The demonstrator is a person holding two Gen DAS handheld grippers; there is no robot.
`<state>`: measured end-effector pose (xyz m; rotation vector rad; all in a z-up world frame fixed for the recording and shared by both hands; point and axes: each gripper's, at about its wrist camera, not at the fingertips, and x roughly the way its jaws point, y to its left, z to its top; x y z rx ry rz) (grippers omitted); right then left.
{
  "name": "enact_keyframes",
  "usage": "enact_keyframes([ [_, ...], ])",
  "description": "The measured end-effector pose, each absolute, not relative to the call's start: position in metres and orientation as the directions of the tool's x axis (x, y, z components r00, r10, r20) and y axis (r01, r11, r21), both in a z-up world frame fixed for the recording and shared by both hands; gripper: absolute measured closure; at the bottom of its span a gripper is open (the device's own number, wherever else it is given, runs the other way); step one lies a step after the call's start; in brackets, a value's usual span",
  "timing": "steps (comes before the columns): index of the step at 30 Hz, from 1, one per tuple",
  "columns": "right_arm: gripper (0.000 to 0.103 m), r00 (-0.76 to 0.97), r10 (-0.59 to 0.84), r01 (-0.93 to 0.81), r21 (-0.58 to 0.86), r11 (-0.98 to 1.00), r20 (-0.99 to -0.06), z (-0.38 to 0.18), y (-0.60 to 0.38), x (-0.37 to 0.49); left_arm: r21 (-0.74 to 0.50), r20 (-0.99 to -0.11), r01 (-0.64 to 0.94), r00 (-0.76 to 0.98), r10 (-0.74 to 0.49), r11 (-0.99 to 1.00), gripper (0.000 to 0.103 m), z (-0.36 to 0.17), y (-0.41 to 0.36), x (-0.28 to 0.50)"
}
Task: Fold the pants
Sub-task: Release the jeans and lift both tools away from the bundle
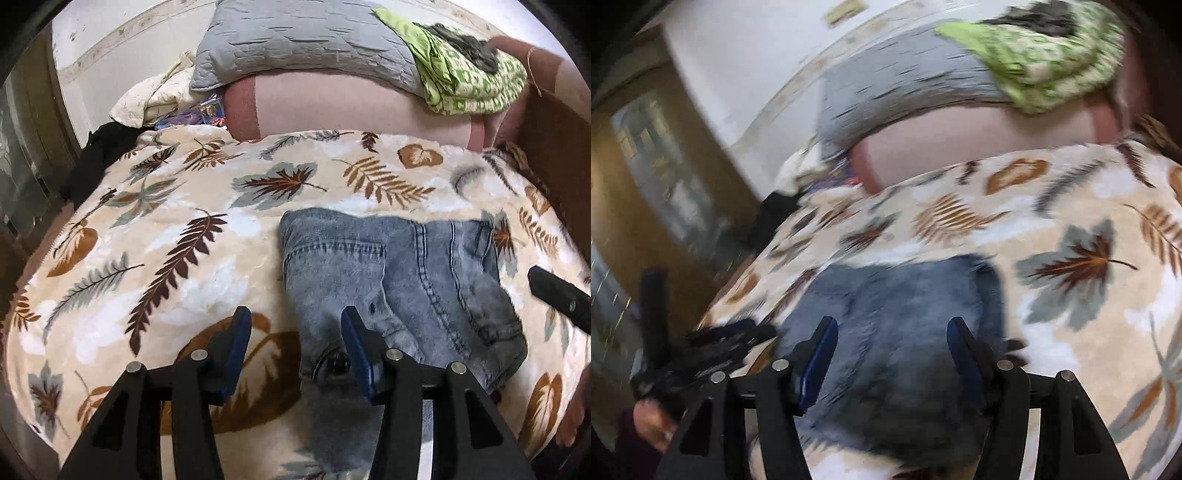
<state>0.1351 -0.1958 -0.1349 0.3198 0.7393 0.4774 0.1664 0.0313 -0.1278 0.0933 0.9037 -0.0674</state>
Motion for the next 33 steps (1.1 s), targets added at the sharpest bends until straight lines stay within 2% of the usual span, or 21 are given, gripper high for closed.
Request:
enact_keyframes([
  [2, 0.055, 0.622, 0.512, -0.303, 0.421, 0.855, -0.592, -0.141, -0.186, 0.130, 0.050, -0.790, 0.097, 0.613, -0.020, 0.994, 0.051, -0.130, 0.033, 0.161],
  [6, 0.055, 0.600, 0.464, -0.269, 0.382, 0.884, -0.652, -0.162, -0.174, 0.125, 0.045, -0.803, 0.101, 0.595, -0.024, 0.994, 0.048, -0.139, 0.033, 0.152],
  [9, 0.055, 0.576, 0.415, -0.246, 0.335, 0.910, -0.704, -0.181, -0.166, 0.128, 0.084, -0.801, 0.096, 0.598, 0.010, 0.992, 0.036, -0.147, 0.029, 0.150],
  [12, 0.055, 0.578, 0.384, -0.236, 0.302, 0.923, -0.720, -0.192, -0.163, 0.129, 0.121, -0.819, 0.105, 0.573, 0.039, 0.987, 0.034, -0.165, 0.026, 0.155],
  [15, 0.055, 0.579, 0.374, -0.239, 0.288, 0.927, -0.725, -0.186, -0.162, 0.126, 0.104, -0.821, 0.093, 0.570, 0.033, 0.990, 0.034, -0.164, 0.030, 0.153],
  [18, 0.055, 0.602, 0.411, -0.248, 0.328, 0.911, -0.685, -0.169, -0.172, 0.113, 0.118, -0.817, 0.088, 0.575, 0.046, 0.989, 0.034, -0.152, 0.030, 0.147],
  [23, 0.054, 0.687, 0.388, -0.238, 0.314, 0.919, -0.614, -0.134, -0.188, 0.084, 0.121, -0.756, 0.064, 0.653, 0.050, 0.991, 0.034, -0.112, 0.030, 0.122],
  [25, 0.052, 0.716, 0.368, -0.228, 0.300, 0.926, -0.593, -0.120, -0.197, 0.070, 0.126, -0.730, 0.056, 0.682, 0.054, 0.990, 0.034, -0.097, 0.030, 0.112],
  [27, 0.045, 0.747, 0.349, -0.215, 0.291, 0.932, -0.566, -0.105, -0.204, 0.055, 0.124, -0.710, 0.050, 0.702, 0.054, 0.991, 0.034, -0.082, 0.030, 0.102],
  [33, 0.044, 0.809, 0.319, -0.197, 0.283, 0.939, -0.494, -0.067, -0.216, 0.016, 0.123, -0.662, 0.018, 0.747, 0.068, 0.992, 0.034, -0.044, 0.031, 0.069],
])
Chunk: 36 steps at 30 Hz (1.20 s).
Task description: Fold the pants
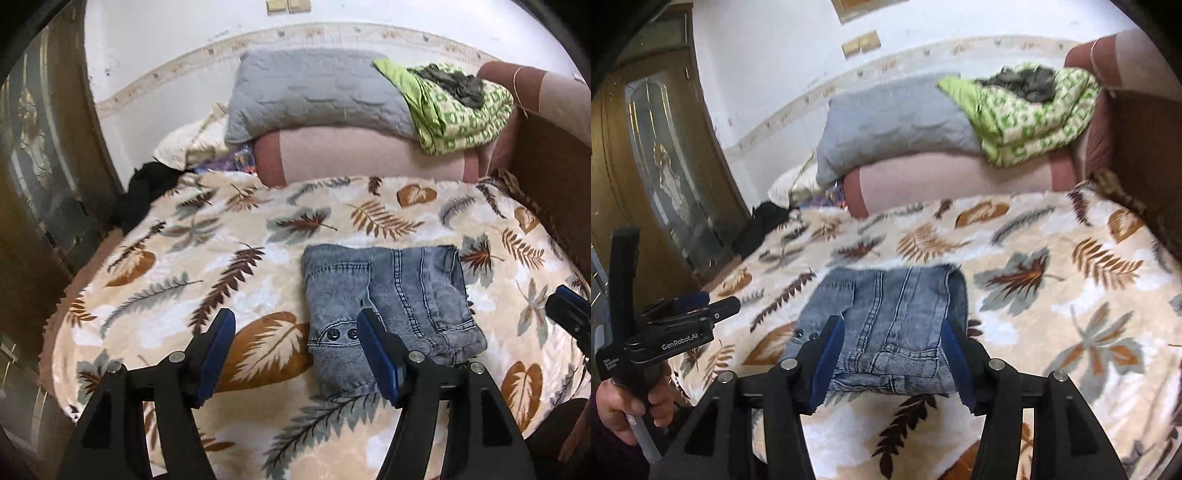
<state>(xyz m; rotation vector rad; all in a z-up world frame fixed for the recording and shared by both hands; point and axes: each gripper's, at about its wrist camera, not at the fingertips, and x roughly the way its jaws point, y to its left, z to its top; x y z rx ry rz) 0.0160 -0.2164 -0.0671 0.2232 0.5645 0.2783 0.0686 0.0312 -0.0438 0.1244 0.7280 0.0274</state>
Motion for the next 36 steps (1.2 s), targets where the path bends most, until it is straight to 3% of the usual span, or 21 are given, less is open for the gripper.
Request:
enact_keyframes([
  [3, 0.039, 0.833, 0.310, -0.196, 0.278, 0.940, -0.459, -0.049, -0.217, -0.003, 0.130, -0.634, 0.006, 0.770, 0.078, 0.992, 0.032, -0.027, 0.032, 0.051],
  [6, 0.038, 0.855, 0.287, -0.191, 0.251, 0.949, -0.432, -0.035, -0.213, -0.018, 0.133, -0.605, -0.003, 0.792, 0.084, 0.991, 0.022, -0.014, 0.034, 0.036],
  [15, 0.035, 0.876, 0.240, -0.154, 0.228, 0.961, -0.419, -0.018, -0.204, -0.035, 0.144, -0.557, -0.031, 0.824, 0.107, 0.989, 0.021, 0.007, 0.038, 0.008],
  [19, 0.034, 0.878, 0.234, -0.153, 0.219, 0.964, -0.417, -0.019, -0.203, -0.035, 0.159, -0.542, -0.049, 0.830, 0.129, 0.986, 0.013, 0.008, 0.038, 0.003],
  [36, 0.034, 0.905, 0.221, -0.168, 0.174, 0.970, -0.363, -0.017, -0.196, -0.037, 0.110, -0.505, -0.066, 0.856, 0.113, 0.992, 0.013, 0.019, 0.048, -0.002],
])
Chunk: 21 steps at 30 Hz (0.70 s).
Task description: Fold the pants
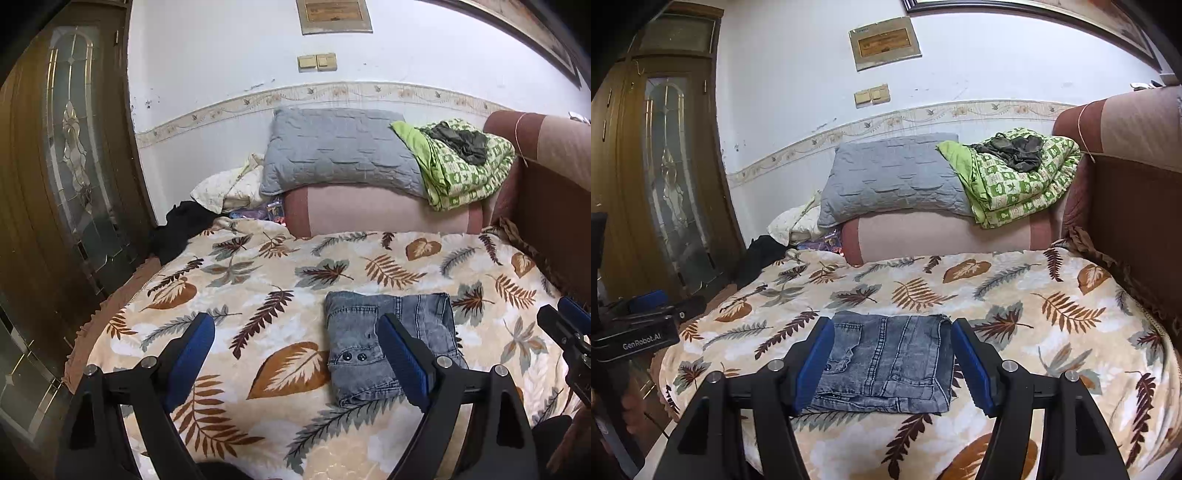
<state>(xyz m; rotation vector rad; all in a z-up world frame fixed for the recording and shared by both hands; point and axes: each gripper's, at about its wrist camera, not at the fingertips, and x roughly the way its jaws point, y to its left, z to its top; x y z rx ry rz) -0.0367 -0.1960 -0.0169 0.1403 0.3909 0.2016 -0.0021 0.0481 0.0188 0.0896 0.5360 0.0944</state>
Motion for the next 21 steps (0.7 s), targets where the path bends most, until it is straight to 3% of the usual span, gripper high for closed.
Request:
enact_keyframes([
  [21, 0.033, 0.921, 0.233, -0.203, 0.125, 0.971, -0.311, -0.008, -0.184, -0.045, 0.120, -0.471, -0.066, 0.874, 0.116, 0.991, 0.013, 0.031, 0.047, -0.015],
])
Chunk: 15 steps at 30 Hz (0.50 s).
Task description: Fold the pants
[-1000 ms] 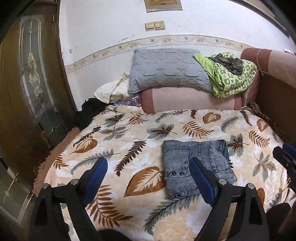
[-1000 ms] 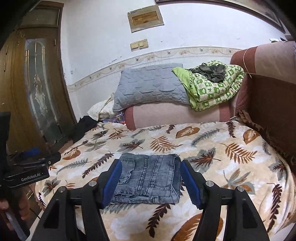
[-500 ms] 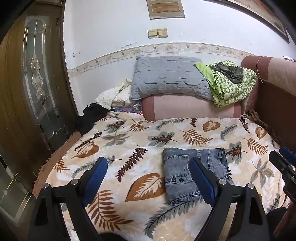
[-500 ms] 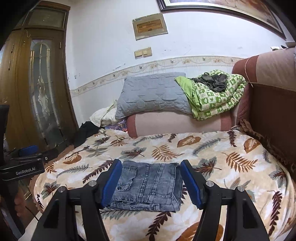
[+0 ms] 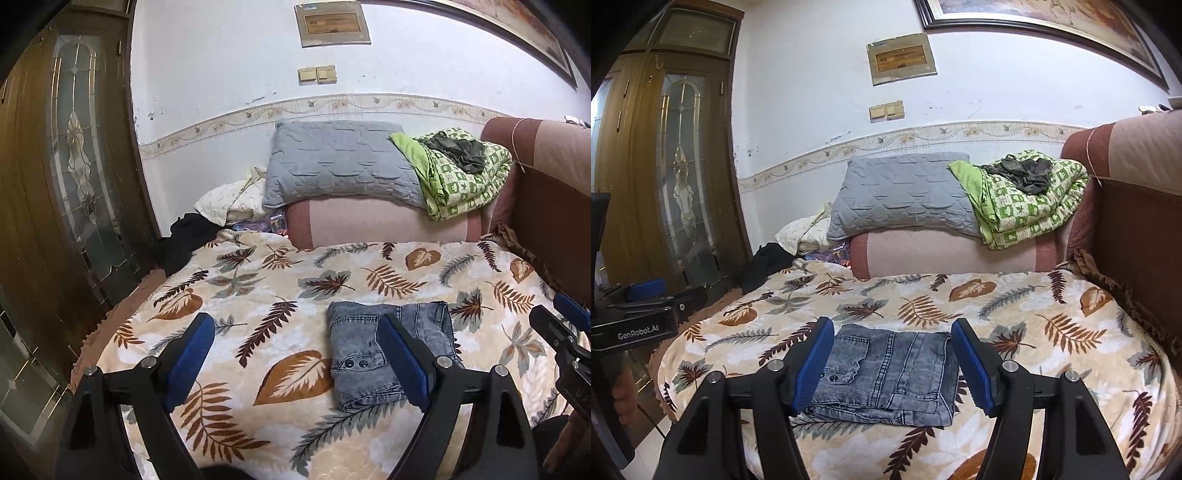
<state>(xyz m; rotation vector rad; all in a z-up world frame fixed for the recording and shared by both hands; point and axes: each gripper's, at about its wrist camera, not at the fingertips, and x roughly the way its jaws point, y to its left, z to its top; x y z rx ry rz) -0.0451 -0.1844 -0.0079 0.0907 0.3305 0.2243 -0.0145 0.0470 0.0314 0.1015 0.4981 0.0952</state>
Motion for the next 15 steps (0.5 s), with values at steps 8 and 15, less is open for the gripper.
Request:
enact_keyframes([
  [8, 0.033, 0.914, 0.247, -0.218, 0.124, 0.968, -0.322, -0.0104, -0.1806, -0.0424, 0.118, -0.476, -0.062, 0.872, 0.111, 0.991, 0.013, 0.0334, 0.0460, -0.0160],
  [15, 0.033, 0.903, 0.264, -0.239, 0.114, 0.964, -0.338, -0.0152, -0.1741, -0.0397, 0.110, -0.486, -0.049, 0.869, 0.097, 0.993, 0.013, 0.0324, 0.0446, -0.0156],
])
